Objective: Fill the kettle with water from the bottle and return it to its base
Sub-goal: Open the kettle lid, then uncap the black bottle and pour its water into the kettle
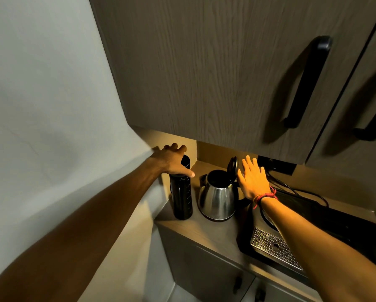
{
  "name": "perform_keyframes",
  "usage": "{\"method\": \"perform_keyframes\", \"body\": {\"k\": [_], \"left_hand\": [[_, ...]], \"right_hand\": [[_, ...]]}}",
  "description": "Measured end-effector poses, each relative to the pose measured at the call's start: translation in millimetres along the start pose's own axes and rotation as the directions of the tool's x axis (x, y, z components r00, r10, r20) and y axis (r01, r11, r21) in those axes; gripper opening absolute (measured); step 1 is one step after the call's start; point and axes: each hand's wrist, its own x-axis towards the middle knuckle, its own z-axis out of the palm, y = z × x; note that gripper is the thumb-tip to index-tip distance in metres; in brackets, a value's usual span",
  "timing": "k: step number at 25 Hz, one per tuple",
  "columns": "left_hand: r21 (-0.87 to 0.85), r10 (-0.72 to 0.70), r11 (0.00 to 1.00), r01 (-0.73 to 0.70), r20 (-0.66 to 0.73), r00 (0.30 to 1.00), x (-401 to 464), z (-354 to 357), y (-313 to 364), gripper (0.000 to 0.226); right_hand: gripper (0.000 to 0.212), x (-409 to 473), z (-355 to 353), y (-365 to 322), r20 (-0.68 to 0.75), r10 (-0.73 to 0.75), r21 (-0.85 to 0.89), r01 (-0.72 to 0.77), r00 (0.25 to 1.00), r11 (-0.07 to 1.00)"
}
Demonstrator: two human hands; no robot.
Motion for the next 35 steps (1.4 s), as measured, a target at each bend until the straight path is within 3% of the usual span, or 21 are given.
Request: {"method": "perform_keyframes", "body": {"k": [2, 5, 9, 12, 16, 18, 20, 22, 23, 25, 27, 30, 33, 35], "left_hand": [[-0.041, 0.034, 0.999, -0.033, 0.024, 0.999, -1.3, -2.1, -0.2, 0.083], [0.034, -0.056, 0.998, 0.059, -0.066, 0.996, -3.0, -1.5, 3.1, 0.085], [0.016, -0.030, 0.999, 0.030, 0.006, 1.000, -1.9, 0.2, 5.9, 0.087], [0.046, -0.119, 0.991, 0.124, -0.104, 0.987, -2.2, 0.1, 2.5, 0.095], [0.022, -0.078, 0.997, 0.079, -0.022, 0.997, -0.7, -1.3, 1.5, 0.085], [0.035, -0.136, 0.989, 0.143, -0.152, 0.979, -3.8, -0.9, 6.2, 0.082], [0.054, -0.123, 0.985, 0.166, -0.461, 0.879, -8.5, 1.1, 20.4, 0.084], [0.081, 0.082, 0.996, -0.040, -0.610, 0.788, -10.4, 17.4, 40.3, 0.085], [0.096, 0.211, 0.977, -0.190, -0.563, 0.799, -12.2, 33.0, 53.3, 0.086], [0.043, 0.399, 0.914, -0.404, -0.284, 0.872, -20.3, 79.2, 84.1, 0.082], [-0.021, 0.390, 0.920, -0.391, -0.036, 0.920, -30.4, 135.0, 111.1, 0.077], [-0.114, 0.253, 0.965, -0.236, 0.166, 0.953, -40.9, 194.6, 132.8, 0.075], [-0.140, 0.188, 0.976, -0.167, 0.151, 0.970, -43.8, 212.6, 139.7, 0.083], [-0.120, 0.184, 0.975, -0.189, -0.049, 0.982, -44.2, 203.7, 137.1, 0.086]], "right_hand": [[0.065, -0.5, -0.2, 0.9, 0.008, 0.002, -0.004, -0.002, 1.000, 1.000], [0.065, -1.5, -0.3, 0.2, 0.012, 0.005, -0.005, -0.005, 1.000, 1.000], [0.066, -0.4, 0.1, 0.9, 0.013, 0.009, 0.001, -0.009, 1.000, 1.000], [0.065, -0.2, 2.6, 1.0, 0.016, 0.013, 0.002, -0.013, 1.000, 1.000], [0.065, -0.6, 3.1, 0.5, 0.016, 0.015, 0.015, -0.015, 1.000, 1.000], [0.065, -0.3, 2.6, -0.2, 0.016, 0.011, 0.012, -0.011, 1.000, 1.000], [0.064, -0.6, 2.4, -0.6, 0.014, 0.012, 0.011, -0.012, 1.000, 1.000], [0.064, -2.0, 2.5, -0.7, 0.021, 0.015, 0.018, -0.015, 1.000, 1.000], [0.064, -2.3, 2.8, -1.2, 0.025, 0.015, 0.020, -0.015, 1.000, 1.000], [0.063, -3.1, 1.8, -2.5, 0.028, 0.018, 0.017, -0.018, 0.999, 1.000], [0.063, -3.0, 0.2, -3.0, 0.028, 0.019, 0.000, -0.019, 0.999, 1.000], [0.063, -3.7, -1.4, -3.1, 0.046, 0.014, -0.027, -0.013, 0.999, 1.000], [0.065, -3.2, -2.2, -2.0, 0.036, 0.018, -0.039, -0.017, 0.999, 0.999], [0.065, -1.9, -2.6, -1.1, 0.037, 0.016, -0.051, -0.014, 0.999, 0.999]]}}
